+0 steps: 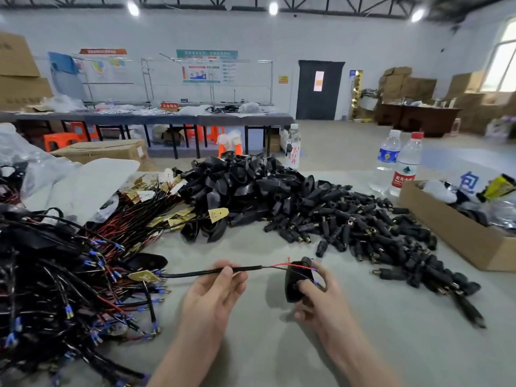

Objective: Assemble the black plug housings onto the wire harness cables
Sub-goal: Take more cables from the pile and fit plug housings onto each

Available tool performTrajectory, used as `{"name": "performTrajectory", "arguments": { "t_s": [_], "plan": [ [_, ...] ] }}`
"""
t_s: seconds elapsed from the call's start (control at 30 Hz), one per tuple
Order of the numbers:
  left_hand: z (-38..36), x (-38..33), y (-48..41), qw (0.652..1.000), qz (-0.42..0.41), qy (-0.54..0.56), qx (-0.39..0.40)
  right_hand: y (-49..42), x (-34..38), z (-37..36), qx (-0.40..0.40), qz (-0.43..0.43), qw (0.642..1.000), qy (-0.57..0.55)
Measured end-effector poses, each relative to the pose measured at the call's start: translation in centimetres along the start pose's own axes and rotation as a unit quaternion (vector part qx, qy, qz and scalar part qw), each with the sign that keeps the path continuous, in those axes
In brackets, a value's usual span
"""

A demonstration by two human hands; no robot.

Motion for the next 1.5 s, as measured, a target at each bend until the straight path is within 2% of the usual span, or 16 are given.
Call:
{"name": "performTrajectory", "arguments": {
  "t_s": [0.23, 0.6, 0.93, 1.17, 1.5],
  "plan": [
    [-0.2, 0.1, -0.3, 0.999, 0.011, 0.032, 0.028, 0.0, -0.3, -0.7, 0.01, 0.035, 0.994, 0.104],
    [0.0, 0.4, -0.4, 0.997, 0.025, 0.058, 0.041, 0.5, -0.4, -1.0, 0.018, 0.048, 0.984, 0.171],
    [0.8, 0.1, -0.8, 0.999, 0.02, 0.049, -0.001, -0.6, 0.0, 0.2, -0.032, 0.056, 0.996, 0.061],
    [0.8, 0.0, -0.8, 0.999, 0.004, 0.03, -0.025, -0.7, -0.2, 0.3, -0.029, 0.065, 0.996, 0.048],
    [0.7, 0.0, -0.8, 0.999, 0.003, 0.043, -0.015, 0.0, -0.1, -0.3, -0.02, 0.067, 0.997, 0.044]
  ]
}}
Point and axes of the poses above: each hand's wrist, its own y-axis away from the middle knuckle, its own z-axis out of the back of the hand, x = y × z, the point moved 3 cm from there along -y, towards the middle knuckle, and after that the axes turned 14 degrees about -y, right-handed, at the moved point
